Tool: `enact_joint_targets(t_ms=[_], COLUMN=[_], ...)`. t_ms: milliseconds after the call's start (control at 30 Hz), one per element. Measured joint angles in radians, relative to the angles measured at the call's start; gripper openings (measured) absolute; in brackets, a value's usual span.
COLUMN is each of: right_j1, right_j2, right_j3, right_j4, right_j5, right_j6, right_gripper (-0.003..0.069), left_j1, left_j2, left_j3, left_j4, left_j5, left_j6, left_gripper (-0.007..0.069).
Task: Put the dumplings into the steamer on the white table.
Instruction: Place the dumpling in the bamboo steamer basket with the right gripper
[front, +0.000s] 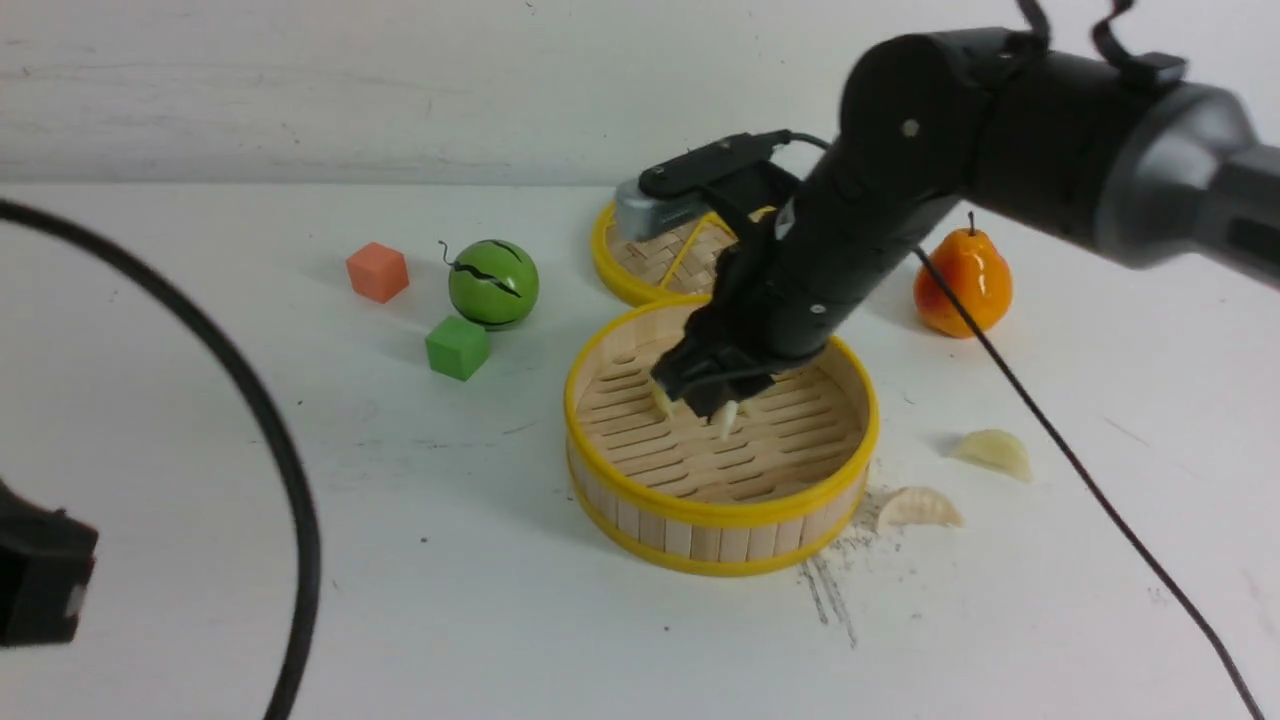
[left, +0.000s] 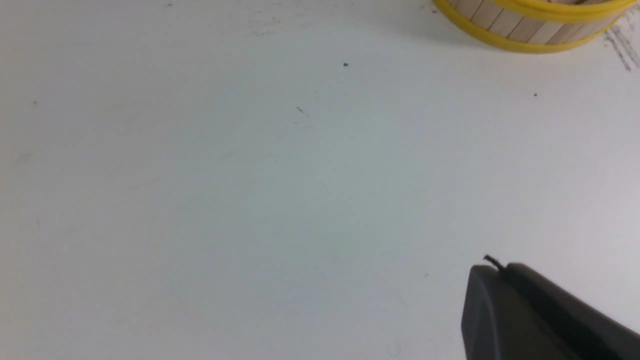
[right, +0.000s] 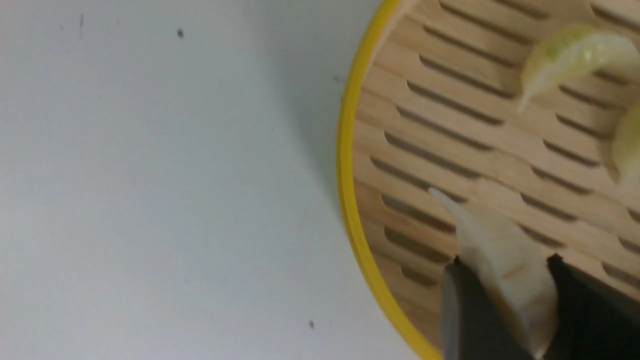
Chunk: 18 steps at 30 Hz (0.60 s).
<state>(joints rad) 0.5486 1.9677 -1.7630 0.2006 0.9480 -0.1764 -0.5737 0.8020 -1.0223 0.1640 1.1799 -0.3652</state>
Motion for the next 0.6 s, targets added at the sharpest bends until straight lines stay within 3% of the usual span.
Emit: enact_joint_targets(t_ms=[367, 467, 600], right_j1=[0.001, 0.001, 0.001], right_j2=[0.270, 0.277, 0.259], right_j3=[-0.153, -0.154, -0.156], right_j4=[-0.011, -0.011, -0.025], right_j5=[-0.050, -0.049, 0.007], right_j6=[0.093, 0.094, 0.096], right_gripper=[0.0204, 0.0267, 0.0404], left_j1=[0.000, 0.000, 0.000], left_j2=[-0.181, -0.200, -0.203], left_j3=[0.095, 0.095, 0.095], left_j4=[-0.001, 0.004, 0.012], left_j5=[0.053, 0.056, 0.058], left_j6=[-0.048, -0.049, -0.050], left_gripper=[-0.0014, -0.0014, -0.0014])
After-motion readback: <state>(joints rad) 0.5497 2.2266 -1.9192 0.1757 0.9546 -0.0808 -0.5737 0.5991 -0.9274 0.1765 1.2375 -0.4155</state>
